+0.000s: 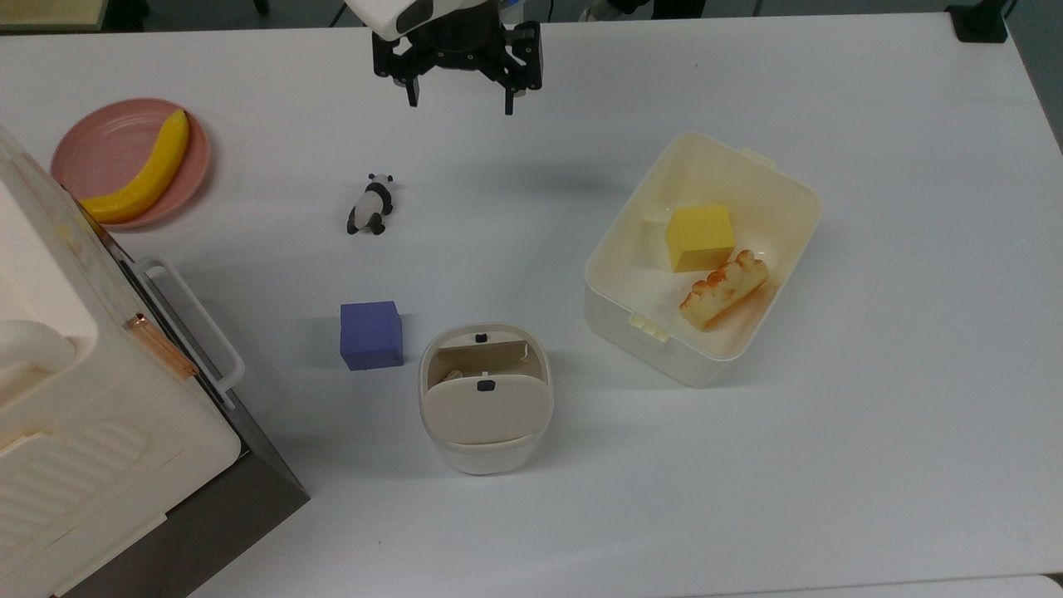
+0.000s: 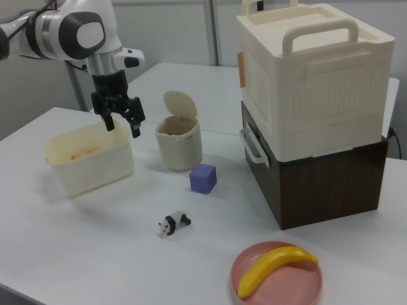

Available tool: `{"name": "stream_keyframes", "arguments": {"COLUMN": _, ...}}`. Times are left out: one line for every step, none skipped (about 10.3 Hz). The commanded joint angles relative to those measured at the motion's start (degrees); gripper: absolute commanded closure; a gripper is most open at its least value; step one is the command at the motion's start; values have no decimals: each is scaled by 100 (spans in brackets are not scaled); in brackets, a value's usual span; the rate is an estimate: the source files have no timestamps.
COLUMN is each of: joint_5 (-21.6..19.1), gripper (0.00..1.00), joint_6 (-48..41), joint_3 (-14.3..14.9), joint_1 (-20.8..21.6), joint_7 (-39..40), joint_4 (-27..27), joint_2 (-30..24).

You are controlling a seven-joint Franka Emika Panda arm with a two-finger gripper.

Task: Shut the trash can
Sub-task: 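Move the gripper over the cream trash can's open lid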

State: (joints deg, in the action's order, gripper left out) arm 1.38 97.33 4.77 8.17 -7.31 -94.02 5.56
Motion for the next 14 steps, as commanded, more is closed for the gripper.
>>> {"name": "stream_keyframes", "arguments": {"joint_5": -208, "gripper": 0, "joint_6": -257, "joint_3": 41, "joint_1": -104, "joint_7": 238, "joint_4": -126, "joint_2": -143}}
{"name": "stream_keyframes", "arguments": {"joint_5": -270, "gripper": 0, "joint_6": -249, "joint_3": 41, "joint_1": -140, "joint_7": 257, "joint_4": -126, "joint_2": -143}}
{"name": "stream_keyframes", "arguments": {"joint_5": -322, "gripper": 0, "joint_6": -249, "joint_3": 41, "joint_1": -149, "joint_7": 257, "joint_4": -126, "joint_2": -143}}
{"name": "stream_keyframes", "arguments": {"joint_5": -332, "gripper": 3, "joint_6": -249, "joint_3": 41, "joint_1": -149, "joint_7": 266, "joint_4": -126, "joint_2": -134}}
{"name": "stream_keyframes", "arguments": {"joint_5": -332, "gripper": 5, "joint_6": -232, "joint_3": 41, "joint_1": -176, "joint_7": 266, "joint_4": -126, "joint_2": -134}}
{"name": "stream_keyframes", "arguments": {"joint_5": -340, "gripper": 9, "joint_6": -223, "joint_3": 41, "joint_1": -176, "joint_7": 266, "joint_4": -126, "joint_2": -134}}
{"name": "stream_keyframes", "arguments": {"joint_5": -401, "gripper": 19, "joint_6": -206, "joint_3": 41, "joint_1": -193, "joint_7": 283, "joint_4": -126, "joint_2": -126}}
{"name": "stream_keyframes", "arguments": {"joint_5": -506, "gripper": 48, "joint_6": -197, "joint_3": 41, "joint_1": -202, "joint_7": 596, "joint_4": -117, "joint_2": -125}}
{"name": "stream_keyframes", "arguments": {"joint_5": -725, "gripper": 80, "joint_6": -170, "joint_3": 50, "joint_1": -246, "joint_7": 974, "joint_4": -56, "joint_2": -47}}
{"name": "stream_keyframes", "arguments": {"joint_5": -919, "gripper": 100, "joint_6": -31, "joint_3": 50, "joint_1": -264, "joint_7": 1073, "joint_4": 110, "joint_2": 15}}
{"name": "stream_keyframes", "arguments": {"joint_5": -1034, "gripper": 100, "joint_6": 353, "joint_3": 50, "joint_1": -264, "joint_7": 996, "joint_4": 242, "joint_2": 15}}
{"name": "stream_keyframes", "arguments": {"joint_5": -1148, "gripper": 100, "joint_6": 644, "joint_3": 50, "joint_1": -264, "joint_7": 969, "joint_4": 435, "joint_2": 24}}
{"name": "stream_keyframes", "arguments": {"joint_5": -1166, "gripper": 100, "joint_6": 943, "joint_3": 41, "joint_1": -264, "joint_7": 890, "joint_4": 576, "joint_2": 154}}
{"name": "stream_keyframes", "arguments": {"joint_5": -1141, "gripper": 100, "joint_6": 1381, "joint_3": 15, "joint_1": -255, "joint_7": 611, "joint_4": 734, "joint_2": 347}}
